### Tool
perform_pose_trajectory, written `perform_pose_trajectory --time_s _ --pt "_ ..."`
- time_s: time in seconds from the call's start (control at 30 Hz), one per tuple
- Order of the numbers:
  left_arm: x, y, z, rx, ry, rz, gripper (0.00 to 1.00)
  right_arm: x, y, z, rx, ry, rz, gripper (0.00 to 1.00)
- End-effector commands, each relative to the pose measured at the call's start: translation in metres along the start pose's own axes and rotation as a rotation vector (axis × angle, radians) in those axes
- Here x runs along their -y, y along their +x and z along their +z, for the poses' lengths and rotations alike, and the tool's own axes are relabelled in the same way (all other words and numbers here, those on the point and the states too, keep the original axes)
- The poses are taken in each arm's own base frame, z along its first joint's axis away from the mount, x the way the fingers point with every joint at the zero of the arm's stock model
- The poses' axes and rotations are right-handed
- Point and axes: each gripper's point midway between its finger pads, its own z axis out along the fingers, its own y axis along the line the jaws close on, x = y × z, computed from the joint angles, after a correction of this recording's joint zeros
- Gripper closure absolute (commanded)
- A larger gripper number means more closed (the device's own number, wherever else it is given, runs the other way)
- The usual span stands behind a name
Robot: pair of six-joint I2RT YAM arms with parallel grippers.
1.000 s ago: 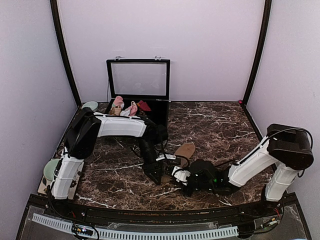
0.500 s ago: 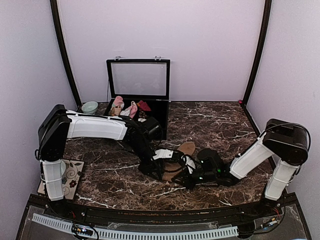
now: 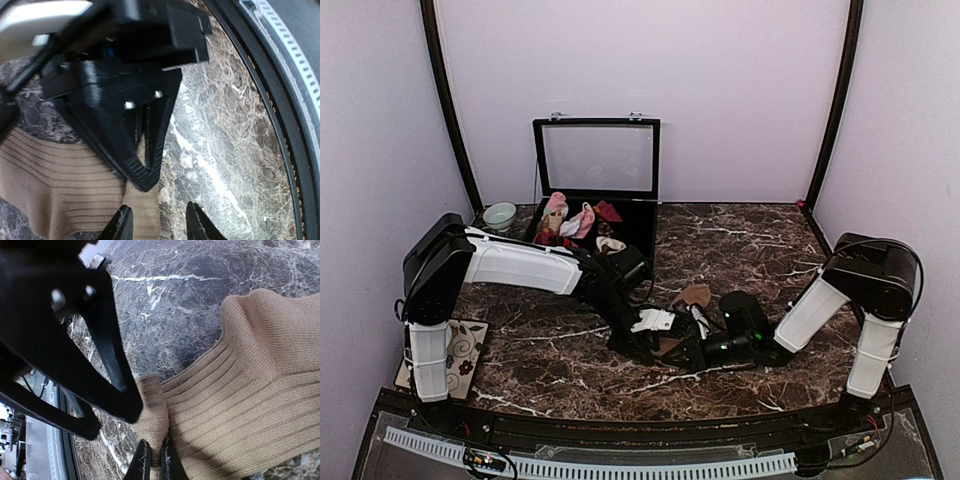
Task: Roll the socks
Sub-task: Roll the sock at the center of the board.
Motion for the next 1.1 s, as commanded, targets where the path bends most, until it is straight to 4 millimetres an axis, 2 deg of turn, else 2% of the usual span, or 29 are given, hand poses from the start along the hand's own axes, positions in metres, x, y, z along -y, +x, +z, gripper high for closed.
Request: perform_pose_trajectory --time_s 0.0,0.3,0.4,0.53,0.7,0.87,0.93,1.07 --pt "0.008 0.022 0.014 -0.066 0.020 0.040 0.62 0.042 0.084 -0.006 -0.265 0.131 0.224 1.00" --pt "-0.007 0.040 0.024 -0.127 -0.050 0.035 0.64 0.045 0.088 -0.009 -0.270 0.150 0.235 1.00" --pt "-0.007 0.045 0.028 -0.149 -0.040 0.026 0.65 0.044 0.084 -0.009 -0.266 0.155 0.226 0.94" --pt "-0.006 0.056 0.034 -0.194 -0.007 -0.007 0.74 0.038 0.073 -0.010 -0.237 0.143 0.191 0.91" --pt "0.001 0.066 0.036 -0.220 0.061 -0.082 0.81 0.034 0.066 -0.014 -0.233 0.140 0.151 0.83" --pt "0.014 0.080 0.040 -0.268 0.135 -0.127 0.94 0.032 0.056 -0.024 -0.183 0.155 0.111 0.69" --pt "0.012 0.078 0.039 -0.271 0.163 -0.183 0.98 0.033 0.049 -0.030 -0.144 0.180 0.082 0.69" --pt "0.010 0.069 0.034 -0.226 0.260 -0.328 0.98 0.036 0.040 -0.048 -0.054 0.245 0.046 0.69"
